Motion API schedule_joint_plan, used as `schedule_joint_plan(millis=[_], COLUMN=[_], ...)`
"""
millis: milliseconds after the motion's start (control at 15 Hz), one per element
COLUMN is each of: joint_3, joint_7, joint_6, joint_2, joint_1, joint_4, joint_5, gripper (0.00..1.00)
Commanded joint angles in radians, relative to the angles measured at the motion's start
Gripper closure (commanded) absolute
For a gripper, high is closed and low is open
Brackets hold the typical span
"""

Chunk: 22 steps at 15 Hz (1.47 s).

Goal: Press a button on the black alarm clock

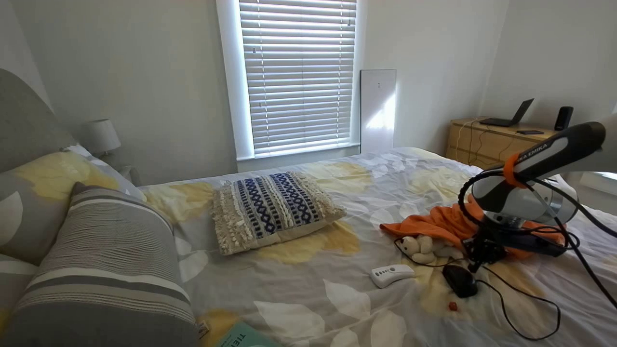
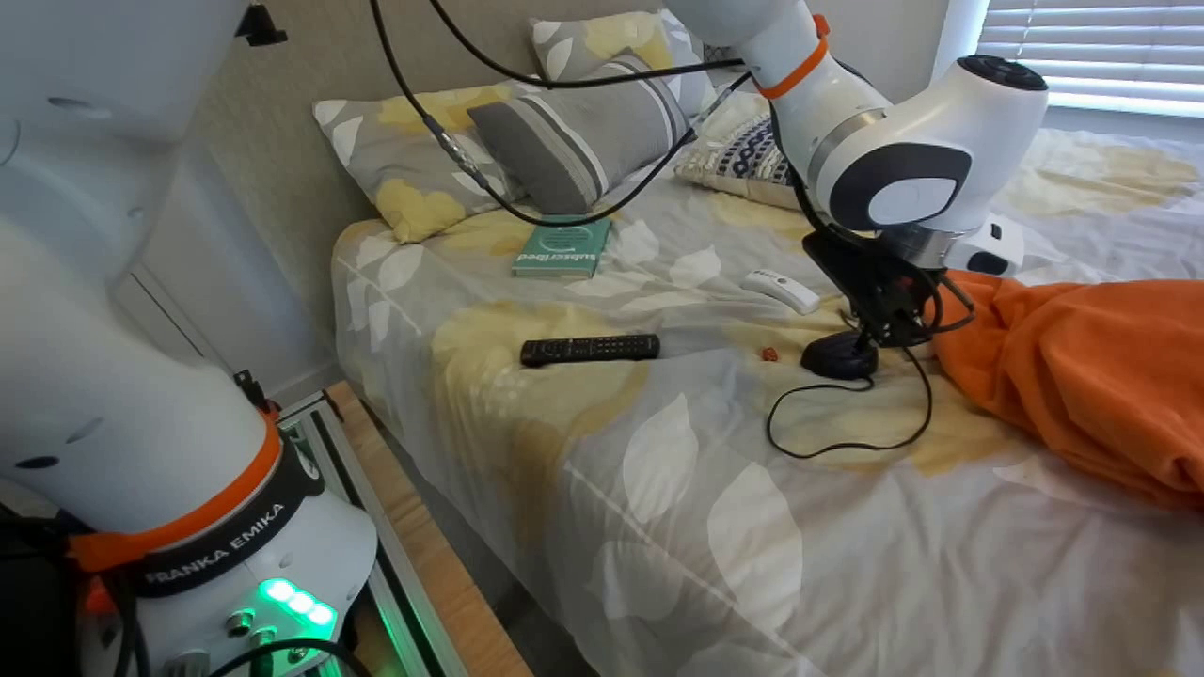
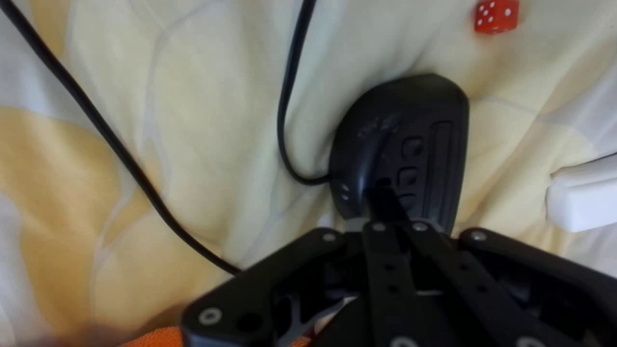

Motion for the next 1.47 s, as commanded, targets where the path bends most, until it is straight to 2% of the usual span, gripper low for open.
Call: schedule_joint_plan(millis=[0,867,1400], joint_3=[0.002,-0.016,-0.015], joint_7=[0.043,0.102,0.130], joint_6=[-0.026,-0.043,-0.144], joint_2=[0.030,0.091,0.141], joint_1=[0.002,0.037,0.061], joint_4=[0.043,0.098,0.148], joint_5=[-0.028,-0.077,-0.130], gripper=[1.00,1.00,1.00])
